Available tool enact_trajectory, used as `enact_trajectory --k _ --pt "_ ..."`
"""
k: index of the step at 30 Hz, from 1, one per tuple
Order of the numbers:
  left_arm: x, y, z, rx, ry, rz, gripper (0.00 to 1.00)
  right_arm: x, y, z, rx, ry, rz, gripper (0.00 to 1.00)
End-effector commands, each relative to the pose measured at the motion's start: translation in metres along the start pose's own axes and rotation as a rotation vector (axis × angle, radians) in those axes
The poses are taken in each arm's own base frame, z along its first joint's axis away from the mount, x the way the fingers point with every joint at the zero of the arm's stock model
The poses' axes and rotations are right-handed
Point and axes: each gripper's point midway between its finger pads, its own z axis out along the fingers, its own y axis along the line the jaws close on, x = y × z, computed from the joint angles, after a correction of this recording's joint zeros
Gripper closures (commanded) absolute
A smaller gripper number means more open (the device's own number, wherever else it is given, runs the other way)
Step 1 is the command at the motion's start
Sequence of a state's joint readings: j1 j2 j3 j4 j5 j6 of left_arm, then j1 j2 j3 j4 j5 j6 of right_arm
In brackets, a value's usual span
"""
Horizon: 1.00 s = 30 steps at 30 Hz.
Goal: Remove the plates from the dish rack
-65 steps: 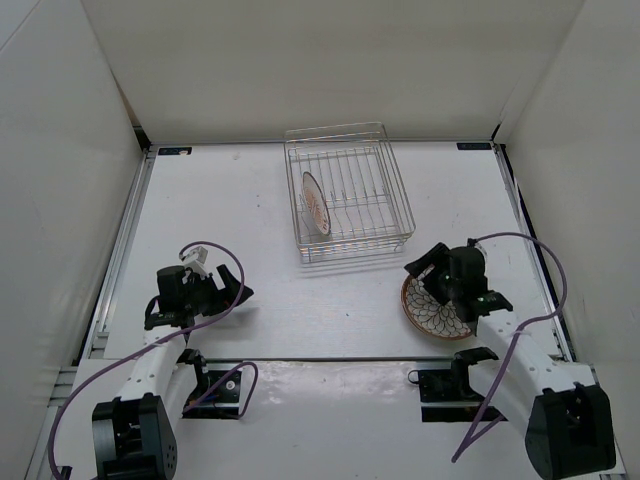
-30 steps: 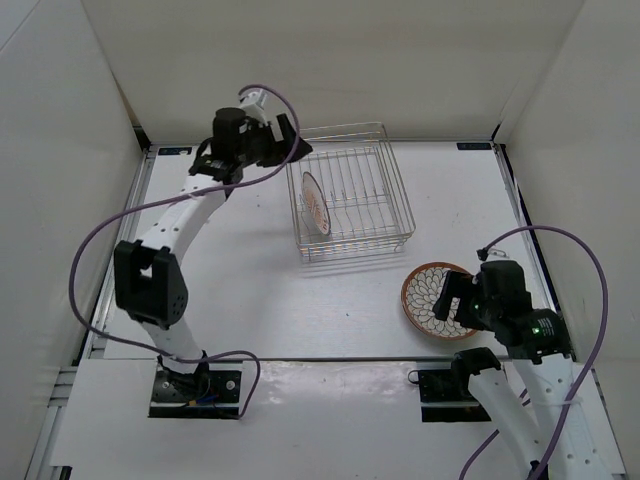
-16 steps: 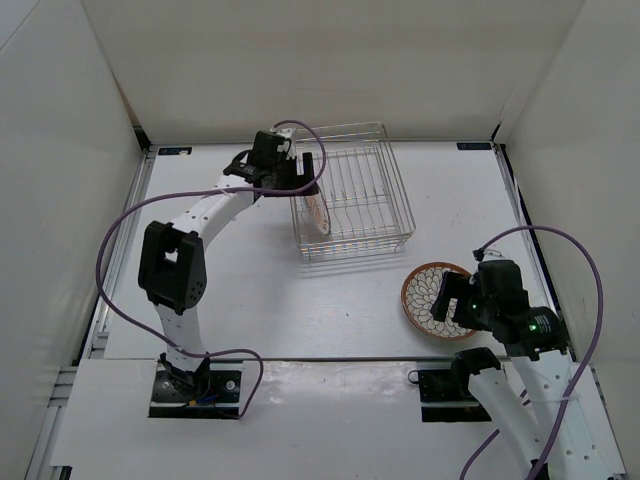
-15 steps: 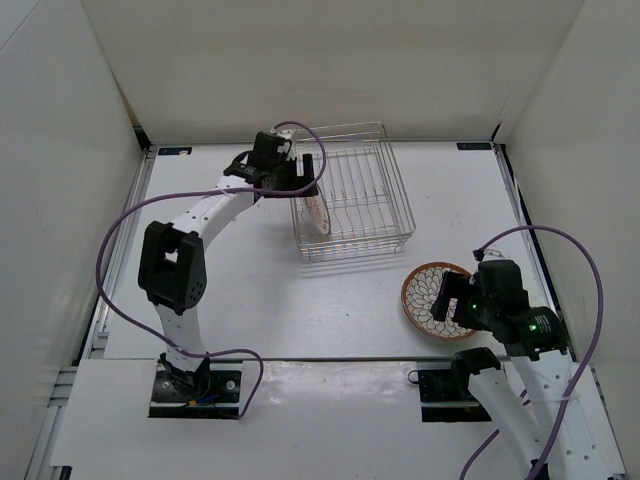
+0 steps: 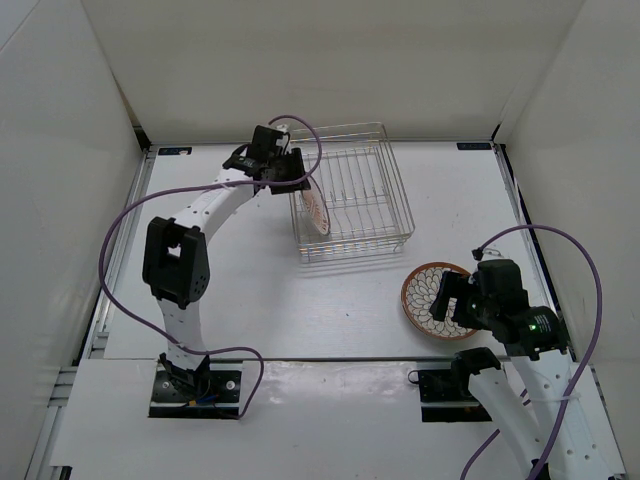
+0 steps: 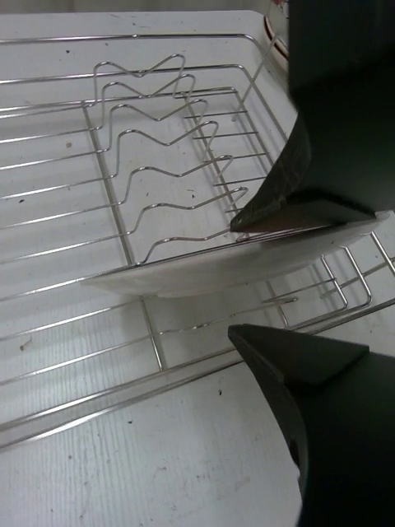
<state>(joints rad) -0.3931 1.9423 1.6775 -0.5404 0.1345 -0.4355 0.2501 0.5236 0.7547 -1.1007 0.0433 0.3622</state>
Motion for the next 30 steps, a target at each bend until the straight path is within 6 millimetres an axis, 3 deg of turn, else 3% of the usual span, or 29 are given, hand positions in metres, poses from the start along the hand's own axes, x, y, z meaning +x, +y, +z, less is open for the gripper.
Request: enact_trajectory --k 1,4,10,16,18,25,30 --pt "-0.008 -0.007 -0.013 0.025 -0.036 0.011 0.43 -0.002 0.003 0.001 -0.021 -0.013 -0.016 0.11" --pt "-0.008 -0.009 -0.012 0.03 -0.046 0.021 0.55 -0.003 0.004 0.001 -0.022 -0.017 -0.016 0.11" --pt "-0.017 -0.017 -0.019 0.047 -0.069 0.041 0.63 -0.002 0.004 0.001 -0.026 -0.019 -0.017 0.11" --pt "-0.026 -0.016 -0.029 0.009 -0.074 0.064 0.79 -0.002 0.004 0.001 -0.027 -0.021 -0.017 0.11" --pt "-0.025 -0.012 -0.031 0.019 -0.066 0.061 0.92 -0.002 0.004 0.001 -0.027 -0.019 -0.019 0.11" --pt "-0.031 -0.014 -0.039 0.076 -0.06 0.002 0.99 -0.001 0.004 0.001 -0.029 -0.018 -0.018 0.11" --pt "-0.046 -0.028 -0.058 0.096 -0.118 0.005 0.98 -0.001 0.005 0.002 -0.035 -0.016 -0.024 0.11"
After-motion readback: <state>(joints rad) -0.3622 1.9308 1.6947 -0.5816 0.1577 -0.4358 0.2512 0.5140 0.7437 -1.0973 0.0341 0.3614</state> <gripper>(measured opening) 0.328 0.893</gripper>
